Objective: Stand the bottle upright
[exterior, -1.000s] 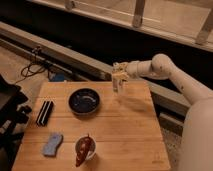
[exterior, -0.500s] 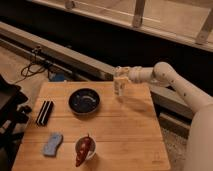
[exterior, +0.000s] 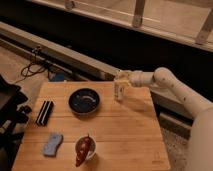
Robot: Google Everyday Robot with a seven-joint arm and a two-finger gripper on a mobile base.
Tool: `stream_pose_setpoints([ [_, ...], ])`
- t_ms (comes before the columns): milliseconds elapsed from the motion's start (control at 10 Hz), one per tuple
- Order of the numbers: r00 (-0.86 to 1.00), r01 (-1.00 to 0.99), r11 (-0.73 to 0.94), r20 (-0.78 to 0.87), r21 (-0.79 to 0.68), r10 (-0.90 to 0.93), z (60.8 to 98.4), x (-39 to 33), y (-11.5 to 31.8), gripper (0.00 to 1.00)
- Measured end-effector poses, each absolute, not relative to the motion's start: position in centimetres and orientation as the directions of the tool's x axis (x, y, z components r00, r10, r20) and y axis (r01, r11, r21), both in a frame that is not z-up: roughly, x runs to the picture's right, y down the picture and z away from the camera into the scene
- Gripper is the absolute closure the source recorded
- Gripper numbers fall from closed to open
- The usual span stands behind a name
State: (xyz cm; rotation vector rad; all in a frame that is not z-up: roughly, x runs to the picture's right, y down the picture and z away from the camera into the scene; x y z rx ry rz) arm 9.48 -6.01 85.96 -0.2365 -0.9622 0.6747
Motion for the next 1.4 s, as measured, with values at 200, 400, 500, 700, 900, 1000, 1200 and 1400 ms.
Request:
stream_pose_setpoints([
  [200, 0.38, -0.421, 0.758, 0.662, -0.499, 0.646, 86.4, 9.2, -5.2, 0.9],
  [400, 0.372, -0.43, 0.743, 0.649, -0.512, 0.663, 86.6, 9.4, -4.9, 0.74],
  [500, 0.364, -0.44, 0.732, 0.641, -0.52, 0.675, 86.8, 9.5, -4.8, 0.6],
  [700, 0.351, -0.447, 0.718, 0.634, -0.533, 0.689, 86.9, 9.5, -4.7, 0.43],
  [900, 0.346, -0.443, 0.724, 0.645, -0.528, 0.682, 86.7, 9.5, -4.8, 0.23],
  [1000, 0.34, -0.44, 0.733, 0.659, -0.519, 0.671, 86.4, 9.3, -4.9, 0.2],
  [1200, 0.315, -0.439, 0.749, 0.696, -0.496, 0.645, 85.8, 9.0, -5.7, 0.32],
  [1400, 0.294, -0.431, 0.761, 0.723, -0.484, 0.626, 85.4, 8.3, -6.4, 0.51],
])
